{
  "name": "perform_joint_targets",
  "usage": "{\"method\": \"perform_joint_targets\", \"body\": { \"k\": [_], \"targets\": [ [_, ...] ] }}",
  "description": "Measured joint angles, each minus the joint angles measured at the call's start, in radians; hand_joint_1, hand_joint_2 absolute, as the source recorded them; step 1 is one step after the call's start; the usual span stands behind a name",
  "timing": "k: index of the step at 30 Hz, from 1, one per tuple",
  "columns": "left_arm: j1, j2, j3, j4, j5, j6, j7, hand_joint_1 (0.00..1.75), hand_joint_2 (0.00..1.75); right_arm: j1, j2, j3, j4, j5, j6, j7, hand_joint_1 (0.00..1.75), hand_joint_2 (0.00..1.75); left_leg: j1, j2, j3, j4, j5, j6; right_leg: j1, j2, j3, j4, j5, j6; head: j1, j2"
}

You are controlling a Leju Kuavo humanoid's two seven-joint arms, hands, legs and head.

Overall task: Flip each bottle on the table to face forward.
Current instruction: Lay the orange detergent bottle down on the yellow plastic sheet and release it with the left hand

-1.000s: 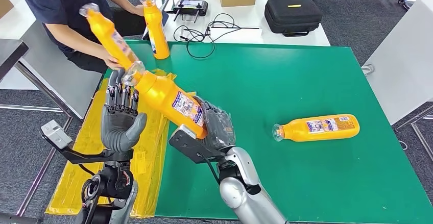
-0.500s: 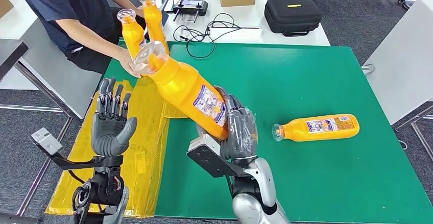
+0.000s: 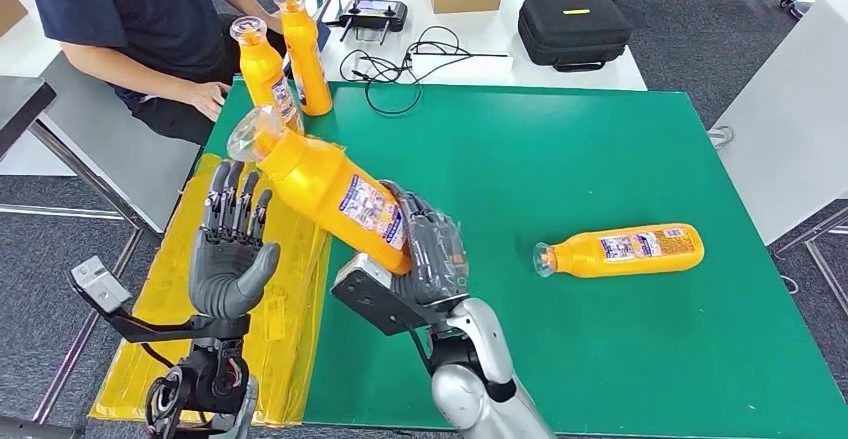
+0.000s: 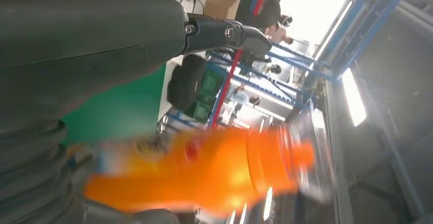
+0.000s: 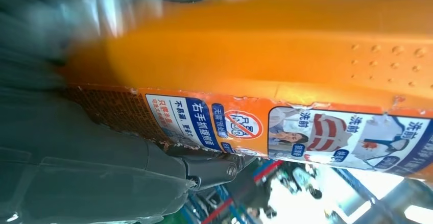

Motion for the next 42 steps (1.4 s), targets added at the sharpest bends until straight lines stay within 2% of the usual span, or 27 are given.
{"method": "perform_joint_targets", "body": {
  "k": [6, 17, 22, 27, 34, 42],
  "targets": [
    [0.001, -0.014, -0.037, -0.015, 0.006, -0.012, 0.007, 0.0, 1.75, -0.065, 0.058, 0.026, 0.158, 0.013, -0.006, 0.022, 1.75, 1.75, 0.0, 0.0, -0.001, 0.0, 0.0, 0.0, 0.0, 0.0, -0.001, 0.0, 0.0, 0.0, 0.0, 0.0],
    [0.001, -0.022, -0.057, -0.022, 0.042, -0.003, 0.021, 0.0, 1.75, -0.124, 0.088, 0.07, 0.287, 0.052, -0.058, 0.053, 1.75, 1.75, 0.0, 0.0, -0.001, 0.0, 0.0, 0.0, 0.0, 0.0, -0.001, 0.0, 0.0, 0.0, 0.0, 0.0],
    [0.001, -0.022, -0.054, -0.028, 0.091, 0.011, 0.03, 0.0, 1.75, -0.143, 0.089, 0.139, 0.315, 0.108, -0.109, 0.091, 1.75, 1.75, 0.0, 0.0, -0.001, 0.0, 0.0, 0.0, 0.0, 0.0, -0.001, 0.0, 0.0, 0.0, 0.0, 0.0],
    [-0.004, -0.016, -0.031, -0.03, 0.117, 0.024, 0.037, 0.0, 1.75, -0.157, 0.091, 0.206, 0.321, 0.162, -0.101, 0.111, 1.75, 1.75, 0.0, 0.0, -0.001, 0.0, 0.0, 0.0, 0.0, 0.0, -0.001, 0.0, 0.0, 0.0, 0.0, 0.0],
    [-0.008, -0.01, 0.009, -0.026, 0.131, 0.034, 0.057, 0.0, 1.75, -0.181, 0.095, 0.3, 0.306, 0.143, -0.061, 0.127, 1.75, 1.75, 0.0, 0.0, -0.001, 0.0, 0.0, 0.0, 0.0, 0.0, -0.001, 0.0, 0.0, 0.0, 0.0, 0.0],
    [-0.007, -0.008, 0.023, -0.027, 0.132, 0.031, 0.064, 0.0, 1.75, -0.192, 0.098, 0.319, 0.306, 0.114, -0.05, 0.134, 1.75, 1.75, 0.0, 0.001, -0.001, 0.0, 0.0, 0.0, 0.0, 0.0, -0.001, 0.0, 0.0, 0.0, 0.0, 0.0]
  ]
}}
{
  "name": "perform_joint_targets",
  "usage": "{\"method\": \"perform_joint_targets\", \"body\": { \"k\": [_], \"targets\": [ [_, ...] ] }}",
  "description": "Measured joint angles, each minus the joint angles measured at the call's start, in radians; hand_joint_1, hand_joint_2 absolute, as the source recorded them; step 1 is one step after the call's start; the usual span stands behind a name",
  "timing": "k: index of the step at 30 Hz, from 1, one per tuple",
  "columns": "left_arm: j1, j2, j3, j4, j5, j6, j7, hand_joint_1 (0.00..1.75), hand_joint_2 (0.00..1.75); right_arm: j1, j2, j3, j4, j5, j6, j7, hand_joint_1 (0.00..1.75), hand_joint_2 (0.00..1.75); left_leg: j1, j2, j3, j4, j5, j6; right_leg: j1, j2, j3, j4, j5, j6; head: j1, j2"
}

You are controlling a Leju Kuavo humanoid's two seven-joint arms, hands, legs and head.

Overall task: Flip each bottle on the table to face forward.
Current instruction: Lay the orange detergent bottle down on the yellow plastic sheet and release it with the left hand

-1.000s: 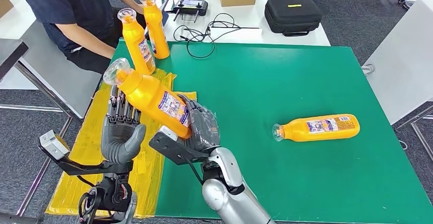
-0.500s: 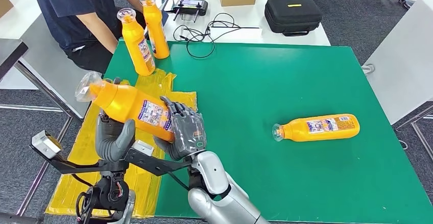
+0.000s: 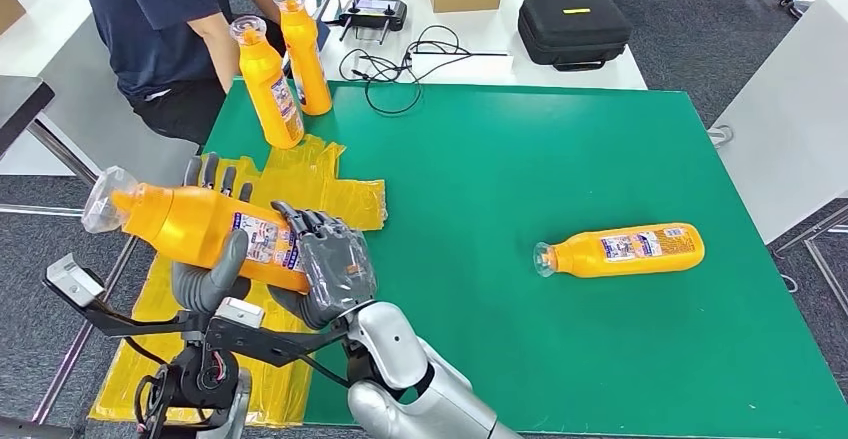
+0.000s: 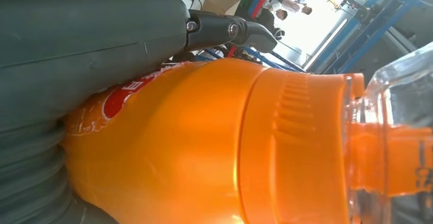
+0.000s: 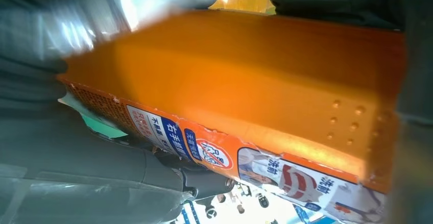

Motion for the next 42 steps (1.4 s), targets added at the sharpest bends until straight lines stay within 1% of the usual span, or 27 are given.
{"method": "perform_joint_targets", "body": {
  "k": [11, 12, 15, 16, 26, 32, 36, 42],
  "targets": [
    [0.0, 0.0, 0.005, 0.0, 0.0, -0.001, 0.001, 0.0, 1.75, -0.003, 0.001, 0.002, 0.0, -0.002, 0.006, 0.001, 1.75, 1.75, 0.0, 0.0, 0.0, 0.0, 0.0, 0.0, 0.0, 0.0, 0.0, 0.0, 0.0, 0.0, 0.0, 0.0],
    [0.0, 0.0, 0.005, 0.0, 0.0, -0.001, 0.002, 0.39, 1.75, -0.004, 0.001, 0.002, 0.0, -0.004, 0.006, 0.001, 1.75, 1.75, 0.0, 0.0, 0.0, 0.0, 0.0, 0.0, 0.0, 0.0, 0.0, 0.0, 0.0, 0.0, 0.0, 0.0],
    [0.0, 0.0, 0.006, 0.0, 0.0, -0.002, 0.003, 1.7, 1.75, -0.005, 0.002, 0.004, 0.001, -0.014, 0.008, 0.002, 1.75, 1.75, 0.0, 0.0, 0.0, 0.0, 0.0, 0.0, 0.0, 0.0, 0.0, 0.0, 0.0, 0.0, 0.0, 0.0],
    [0.0, 0.0, 0.006, 0.0, -0.001, -0.003, 0.002, 1.75, 1.75, -0.005, 0.002, 0.005, 0.001, -0.018, 0.009, 0.002, 1.75, 1.75, 0.0, 0.0, 0.0, 0.0, 0.0, 0.0, 0.0, 0.0, 0.0, 0.0, 0.0, 0.0, 0.0, 0.0],
    [0.0, 0.002, 0.013, -0.001, -0.008, -0.001, -0.012, 1.75, 1.75, -0.012, 0.005, 0.008, 0.011, -0.039, 0.017, -0.002, 1.75, 1.75, 0.0, 0.0, 0.0, 0.0, 0.0, 0.0, 0.0, 0.0, 0.0, 0.0, 0.0, 0.0, 0.0, 0.0],
    [0.004, 0.002, 0.026, -0.002, -0.007, -0.002, -0.019, 1.75, 1.75, -0.012, 0.007, 0.009, 0.011, -0.026, 0.031, 0.021, 1.75, 1.75, 0.0, 0.0, 0.0, 0.0, 0.0, 0.0, 0.0, 0.0, 0.0, 0.0, 0.0, 0.0, 0.0, 0.0],
    [0.005, 0.002, 0.033, -0.002, -0.013, -0.006, -0.022, 1.75, 1.75, -0.012, 0.007, 0.009, 0.011, -0.022, 0.032, 0.022, 1.75, 1.75, 0.0, 0.0, 0.0, 0.0, 0.0, 0.0, 0.0, 0.0, 0.0, 0.0, 0.0, 0.0, 0.001, 0.0],
    [0.016, 0.002, 0.045, -0.018, -0.079, 0.002, -0.046, 1.75, 1.75, -0.012, 0.007, -0.005, 0.017, -0.014, -0.003, -0.002, 1.75, 1.75, 0.0, 0.0, 0.0, 0.0, 0.0, 0.0, 0.0, 0.0, 0.0, 0.0, 0.0, 0.0, 0.001, 0.0]
  ]
}}
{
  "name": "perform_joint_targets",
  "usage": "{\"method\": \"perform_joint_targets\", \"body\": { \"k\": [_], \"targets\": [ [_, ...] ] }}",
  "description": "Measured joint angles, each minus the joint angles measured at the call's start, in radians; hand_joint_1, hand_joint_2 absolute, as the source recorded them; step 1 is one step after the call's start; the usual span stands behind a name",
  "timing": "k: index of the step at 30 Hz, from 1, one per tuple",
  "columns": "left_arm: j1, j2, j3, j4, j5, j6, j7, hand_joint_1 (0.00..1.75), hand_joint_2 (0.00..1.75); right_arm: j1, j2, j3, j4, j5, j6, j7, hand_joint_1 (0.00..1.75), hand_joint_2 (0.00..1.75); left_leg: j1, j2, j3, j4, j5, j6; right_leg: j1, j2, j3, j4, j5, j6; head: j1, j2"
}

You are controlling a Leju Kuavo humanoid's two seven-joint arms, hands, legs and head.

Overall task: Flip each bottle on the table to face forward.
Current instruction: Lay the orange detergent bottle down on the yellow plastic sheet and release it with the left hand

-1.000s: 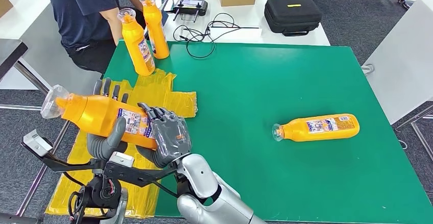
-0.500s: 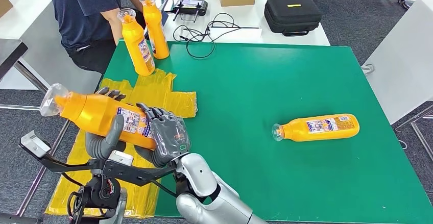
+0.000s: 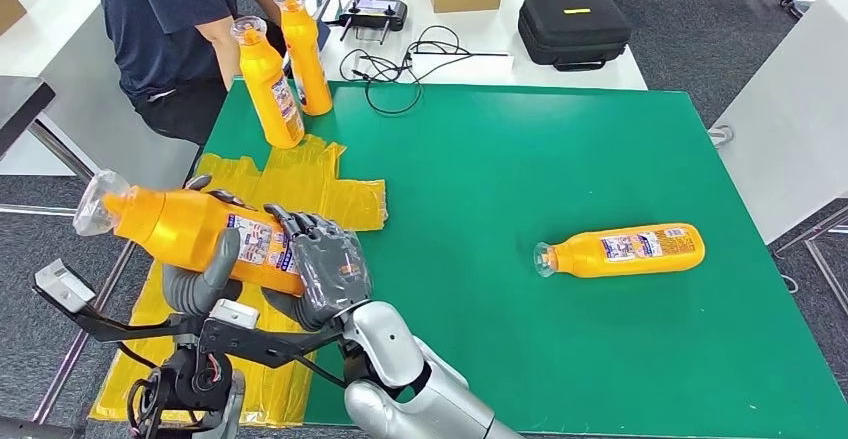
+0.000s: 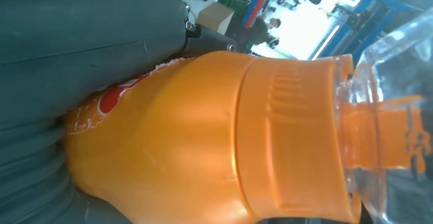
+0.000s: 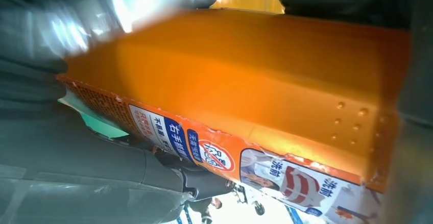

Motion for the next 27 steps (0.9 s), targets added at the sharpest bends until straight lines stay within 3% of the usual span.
{"method": "perform_joint_targets", "body": {
  "k": [8, 9, 10, 12, 13, 14, 20, 27],
  "targets": [
    [0.029, 0.0, 0.09, -0.002, -0.068, -0.038, -0.022, 1.75, 1.75, 0.0, 0.001, -0.036, 0.022, 0.021, -0.028, -0.043, 1.75, 1.75, 0.0, 0.0, 0.0, 0.0, 0.0, 0.0, 0.0, 0.0, 0.0, 0.0, 0.0, 0.0, 0.0, 0.0],
    [0.029, 0.0, 0.095, -0.001, -0.07, -0.039, -0.022, 1.75, 1.75, 0.0, 0.001, -0.036, 0.024, 0.022, -0.029, -0.044, 1.5, 1.75, 0.0, 0.0, 0.0, 0.0, 0.0, 0.0, 0.0, 0.0, 0.0, 0.0, 0.0, 0.0, 0.0, 0.0],
    [0.03, -0.001, 0.098, 0.001, -0.072, -0.041, -0.022, 1.75, 1.75, 0.0, 0.001, -0.037, 0.026, 0.022, -0.029, -0.045, 1.06, 1.75, 0.0, 0.0, 0.0, 0.0, 0.0, 0.0, 0.0, 0.0, 0.0, 0.0, 0.0, 0.0, 0.0, 0.0],
    [0.03, -0.002, 0.104, 0.002, -0.075, -0.041, -0.022, 1.75, 1.75, 0.0, 0.001, -0.037, 0.028, 0.02, -0.031, -0.047, 0.19, 0.87, 0.0, 0.0, 0.0, 0.0, 0.0, 0.0, 0.0, 0.0, 0.0, 0.0, 0.0, 0.0, 0.0, 0.0],
    [0.03, -0.002, 0.109, 0.002, -0.081, -0.036, -0.024, 1.75, 1.75, 0.0, 0.001, -0.039, 0.029, 0.014, -0.036, -0.05, 0.0, 0.44, 0.0, 0.0, 0.0, 0.0, 0.0, 0.0, 0.0, 0.0, 0.0, 0.0, 0.0, 0.0, 0.0, 0.0],
    [0.03, -0.002, 0.115, 0.004, -0.091, -0.027, -0.028, 1.75, 1.75, 0.001, 0.001, -0.045, 0.029, 0.003, -0.045, -0.059, 0.0, 0.0, 0.0, 0.0, 0.0, 0.0, 0.0, 0.0, 0.0, 0.0, 0.0, 0.0, 0.0, 0.0, 0.0, 0.0],
    [0.032, 0.019, 0.213, 0.106, -0.191, 0.02, -0.122, 1.75, 1.75, 0.016, -0.006, -0.175, -0.011, -0.101, -0.121, -0.213, 0.0, 0.0, 0.0, 0.0, 0.0, 0.0, 0.0, 0.0, 0.0, 0.0, -0.001, 0.0, 0.0, 0.0, -0.001, 0.0],
    [0.033, 0.052, 0.267, 0.229, -0.271, 0.028, -0.18, 1.75, 1.75, 0.106, -0.062, -0.337, -0.222, -0.159, -0.129, -0.284, 0.0, 0.0, 0.0, -0.001, 0.0, 0.0, 0.0, 0.0, 0.0, -0.001, -0.001, 0.0, 0.0, 0.0, 0.0, 0.0]
  ]
}}
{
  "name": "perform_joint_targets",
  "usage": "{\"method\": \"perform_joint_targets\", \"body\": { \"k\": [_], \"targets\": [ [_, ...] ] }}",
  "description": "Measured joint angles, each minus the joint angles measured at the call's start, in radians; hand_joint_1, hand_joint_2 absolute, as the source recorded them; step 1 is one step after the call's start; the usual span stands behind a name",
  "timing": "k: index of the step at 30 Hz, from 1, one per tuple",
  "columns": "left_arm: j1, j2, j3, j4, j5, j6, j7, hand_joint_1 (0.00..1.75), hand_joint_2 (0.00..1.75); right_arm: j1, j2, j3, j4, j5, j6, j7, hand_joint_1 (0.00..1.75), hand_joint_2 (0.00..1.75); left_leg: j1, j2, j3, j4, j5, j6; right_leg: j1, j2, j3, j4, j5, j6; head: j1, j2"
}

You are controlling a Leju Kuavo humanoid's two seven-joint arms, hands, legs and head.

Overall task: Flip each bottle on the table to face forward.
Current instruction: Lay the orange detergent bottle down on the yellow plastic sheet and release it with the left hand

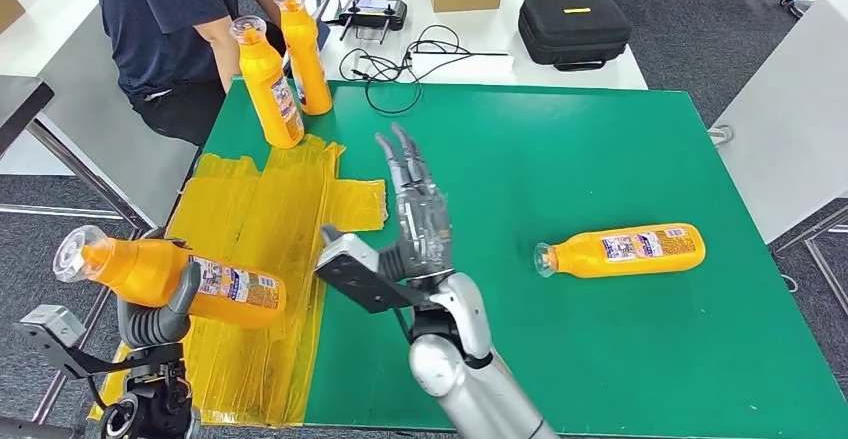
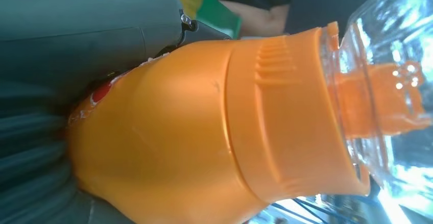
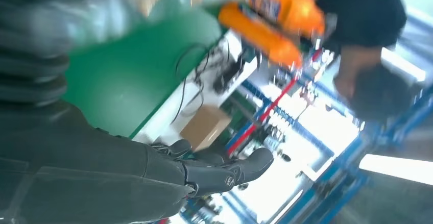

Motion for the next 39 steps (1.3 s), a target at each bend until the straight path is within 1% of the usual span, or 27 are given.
{"method": "perform_joint_targets", "body": {
  "k": [2, 4, 6, 8, 12, 15, 17, 19, 21, 24, 25, 27, 30, 32, 34, 36, 39],
  "targets": [
    [-0.005, 0.003, -0.005, 0.024, -0.037, 0.028, -0.019, 1.75, 1.75, 0.026, -0.02, -0.036, -0.063, -0.031, -0.004, -0.03, 0.0, 0.0, 0.0, 0.0, 0.0, 0.0, 0.0, 0.0, 0.0, 0.0, 0.0, 0.0, 0.0, 0.0, 0.0, 0.0],
    [-0.016, 0.003, -0.026, 0.042, -0.093, 0.084, -0.041, 1.75, 1.75, 0.054, -0.042, -0.07, -0.133, -0.065, -0.008, -0.062, 0.0, 0.0, -0.001, -0.001, 0.0, 0.0, 0.0, 0.0, -0.001, 0.0, -0.001, -0.001, 0.0, 0.0, 0.0, 0.0],
    [-0.031, 0.001, -0.061, 0.052, -0.16, 0.156, -0.056, 1.75, 1.75, 0.085, -0.067, -0.102, -0.207, -0.094, -0.014, -0.085, 0.0, 0.0, -0.001, -0.001, 0.0, 0.0, 0.0, 0.0, -0.001, 0.0, 0.0, -0.001, 0.0, 0.0, 0.0, 0.0],
    [-0.045, -0.002, -0.1, 0.055, -0.2, 0.206, -0.057, 1.75, 1.75, 0.115, -0.089, -0.127, -0.272, -0.109, -0.017, -0.097, 0.0, 0.0, -0.001, -0.001, 0.0, 0.0, 0.0, 0.0, -0.001, 0.0, 0.0, -0.001, 0.0, 0.001, 0.0, 0.0],
    [-0.063, -0.005, -0.151, 0.056, -0.212, 0.231, -0.054, 1.75, 1.75, 0.152, -0.116, -0.152, -0.354, -0.117, -0.017, -0.103, 0.0, 0.0, -0.001, 0.001, 0.0, 0.0, 0.0, 0.0, -0.001, 0.001, 0.0, -0.001, 0.001, 0.001, 0.0, 0.0],
    [-0.067, -0.005, -0.169, 0.056, -0.213, 0.234, -0.055, 1.75, 1.75, 0.163, -0.127, -0.16, -0.382, -0.119, -0.017, -0.104, 0.0, 0.0, 0.0, 0.001, 0.0, 0.0, 0.0, 0.0, -0.001, 0.001, 0.0, 0.0, 0.001, 0.001, 0.0, 0.0],
    [-0.07, -0.005, -0.18, 0.056, -0.239, 0.263, -0.064, 1.75, 1.75, 0.171, -0.134, -0.164, -0.399, -0.131, -0.021, -0.114, 0.0, 0.0, 0.0, 0.001, 0.0, 0.0, 0.0, 0.0, 0.0, 0.001, 0.0, 0.0, 0.0, 0.0, 0.0, 0.0],
    [-0.077, -0.005, -0.2, 0.056, -0.321, 0.349, -0.074, 1.75, 1.75, 0.186, -0.149, -0.167, -0.42, -0.157, -0.032, -0.133, 0.0, 0.0, 0.0, 0.0, 0.0, 0.0, 0.0, 0.0, 0.0, 0.0, 0.0, 0.0, 0.0, 0.0, 0.0, 0.0],
    [-0.092, -0.005, -0.229, 0.056, -0.457, 0.485, -0.072, 1.75, 1.75, 0.207, -0.172, -0.168, -0.44, -0.185, -0.044, -0.151, 0.0, 0.0, 0.0, 0.0, 0.0, 0.0, 0.0, 0.0, 0.0, 0.0, 0.0, 0.0, 0.0, 0.0, 0.0, 0.0],
    [-0.123, -0.006, -0.279, 0.063, -0.718, 0.7, -0.05, 1.75, 1.75, 0.227, -0.198, -0.168, -0.451, -0.213, -0.054, -0.166, 0.0, 0.0, -0.001, 0.0, 0.0, 0.0, 0.0, 0.0, 0.0, 0.0, 0.0, 0.0, 0.0, 0.001, 0.0, 0.0],
    [-0.132, -0.01, -0.288, 0.065, -0.837, 0.749, -0.032, 1.75, 1.75, 0.229, -0.204, -0.168, -0.452, -0.218, -0.053, -0.167, 0.0, 0.0, -0.001, 0.0, 0.0, 0.0, 0.0, 0.0, -0.001, 0.0, 0.001, 0.0, 0.0, 0.001, 0.0, 0.0],
    [-0.144, -0.026, -0.285, 0.066, -1.105, 0.794, 0.017, 1.75, 1.75, 0.229, -0.211, -0.166, -0.453, -0.222, -0.043, -0.167, 0.0, 0.0, -0.001, 0.0, 0.0, 0.0, 0.0, 0.0, -0.001, 0.0, 0.001, 0.0, 0.001, 0.001, 0.0, 0.0],
    [-0.151, -0.05, -0.259, 0.063, -1.46, 0.804, 0.111, 1.75, 1.75, 0.23, -0.218, -0.165, -0.459, -0.222, -0.016, -0.16, 0.0, 0.0, -0.001, 0.0, 0.0, 0.001, 0.0, 0.001, -0.001, 0.0, 0.001, 0.0, 0.001, 0.001, 0.0, 0.0],
    [-0.153, -0.053, -0.258, 0.055, -1.629, 0.805, 0.213, 1.75, 1.75, 0.234, -0.225, -0.166, -0.469, -0.223, 0.001, -0.157, 0.0, 0.0, -0.001, 0.0, 0.0, 0.001, 0.0, 0.001, -0.001, 0.0, 0.001, 0.0, 0.001, 0.001, 0.0, 0.0],
    [-0.155, -0.044, -0.277, 0.052, -1.719, 0.805, 0.326, 1.75, 1.75, 0.24, -0.234, -0.167, -0.479, -0.224, 0.014, -0.156, 0.0, 0.0, -0.001, 0.0, 0.0, 0.001, 0.0, 0.0, -0.001, 0.0, 0.001, 0.0, 0.001, 0.001, 0.0, 0.0],
    [-0.162, -0.024, -0.31, 0.054, -1.744, 0.805, 0.426, 1.75, 1.75, 0.247, -0.242, -0.168, -0.488, -0.224, 0.024, -0.156, 0.0, 0.0, -0.001, 0.0, 0.0, 0.001, 0.0, 0.0, -0.001, 0.0, 0.001, 0.0, 0.001, 0.001, -0.001, 0.0],
    [-0.184, 0.019, -0.393, 0.079, -1.753, 0.805, 0.565, 1.75, 1.75, 0.259, -0.253, -0.173, -0.499, -0.222, 0.037, -0.16, 0.0, 0.0, 0.0, 0.0, 0.0, 0.0, 0.0, 0.0, 0.0, 0.0, 0.001, 0.0, 0.0, 0.001, -0.001, 0.0]
  ]
}}
